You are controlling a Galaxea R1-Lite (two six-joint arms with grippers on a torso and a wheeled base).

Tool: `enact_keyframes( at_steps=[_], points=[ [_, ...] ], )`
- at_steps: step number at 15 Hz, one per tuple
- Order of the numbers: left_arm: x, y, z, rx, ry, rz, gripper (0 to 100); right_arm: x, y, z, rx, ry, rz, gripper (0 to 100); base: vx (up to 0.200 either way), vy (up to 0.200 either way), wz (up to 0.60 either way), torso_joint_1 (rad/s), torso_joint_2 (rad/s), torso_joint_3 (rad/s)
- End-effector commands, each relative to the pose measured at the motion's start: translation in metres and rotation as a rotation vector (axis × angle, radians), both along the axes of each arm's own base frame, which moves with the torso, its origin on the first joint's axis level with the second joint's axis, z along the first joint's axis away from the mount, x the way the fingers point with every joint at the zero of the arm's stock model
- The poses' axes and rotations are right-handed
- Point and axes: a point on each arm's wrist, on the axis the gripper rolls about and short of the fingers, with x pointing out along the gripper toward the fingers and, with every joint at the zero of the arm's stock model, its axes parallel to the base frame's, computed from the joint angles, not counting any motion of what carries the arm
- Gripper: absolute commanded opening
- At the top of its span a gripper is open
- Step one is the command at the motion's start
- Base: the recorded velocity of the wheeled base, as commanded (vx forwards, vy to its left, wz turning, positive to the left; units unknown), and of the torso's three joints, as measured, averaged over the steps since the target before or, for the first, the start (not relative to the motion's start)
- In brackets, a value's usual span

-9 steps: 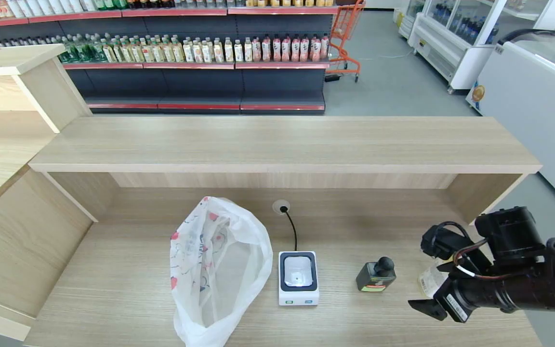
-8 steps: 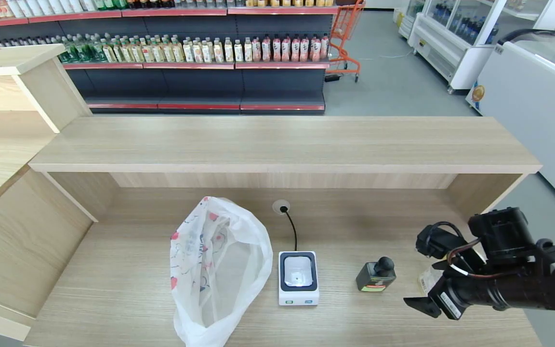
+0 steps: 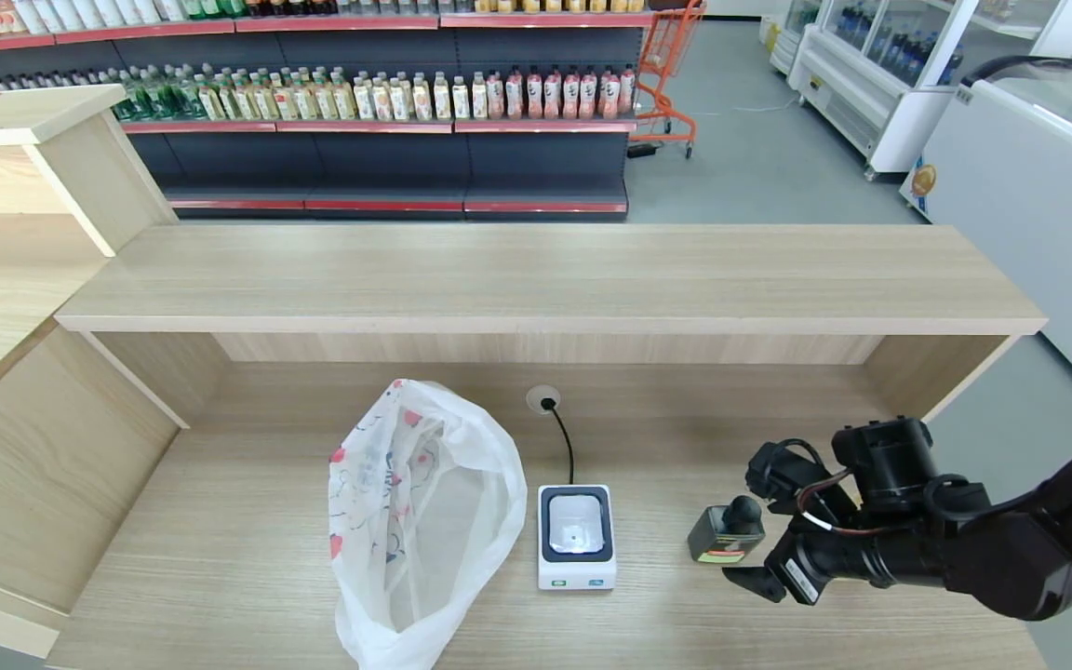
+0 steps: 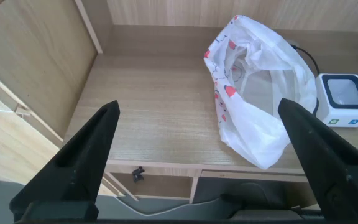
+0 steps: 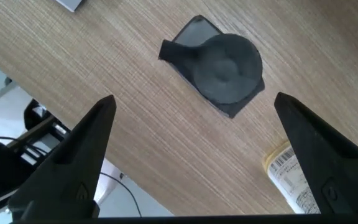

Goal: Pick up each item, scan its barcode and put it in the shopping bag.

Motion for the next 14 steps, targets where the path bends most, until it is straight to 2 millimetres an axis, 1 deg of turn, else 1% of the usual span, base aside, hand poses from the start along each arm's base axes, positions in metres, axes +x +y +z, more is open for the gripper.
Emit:
enact_keyframes(
  at_steps=[1, 4, 6, 7, 8, 11, 12, 14],
  points=[
    [0.0, 0.0, 0.0, 0.0, 0.0, 0.0, 100, 0.009, 0.004, -0.013, -0.005, 0.016, 0.006, 100, 0.0, 0.0, 0.0, 0.0, 0.0, 0.0],
    [0.0, 0.0, 0.0, 0.0, 0.0, 0.0, 100, 0.019, 0.008, -0.02, -0.033, -0.007, 0.048, 100, 0.0, 0.0, 0.0, 0.0, 0.0, 0.0],
    [0.0, 0.0, 0.0, 0.0, 0.0, 0.0, 100, 0.02, 0.012, -0.021, -0.032, -0.011, 0.058, 100, 0.0, 0.0, 0.0, 0.0, 0.0, 0.0],
    [0.0, 0.0, 0.0, 0.0, 0.0, 0.0, 100, 0.025, 0.019, -0.025, -0.027, -0.029, 0.075, 100, 0.0, 0.0, 0.0, 0.0, 0.0, 0.0],
    [0.0, 0.0, 0.0, 0.0, 0.0, 0.0, 100, 0.027, 0.021, -0.027, -0.026, -0.027, 0.079, 100, 0.0, 0.0, 0.0, 0.0, 0.0, 0.0],
    [0.0, 0.0, 0.0, 0.0, 0.0, 0.0, 100, 0.031, 0.023, -0.032, -0.028, -0.026, 0.083, 100, 0.0, 0.0, 0.0, 0.0, 0.0, 0.0],
    [0.0, 0.0, 0.0, 0.0, 0.0, 0.0, 100, 0.032, 0.023, -0.033, -0.029, -0.023, 0.083, 0, 0.0, 0.0, 0.0, 0.0, 0.0, 0.0],
    [0.0, 0.0, 0.0, 0.0, 0.0, 0.0, 100, 0.032, 0.024, -0.036, -0.03, -0.015, 0.083, 0, 0.0, 0.0, 0.0, 0.0, 0.0, 0.0]
  ],
)
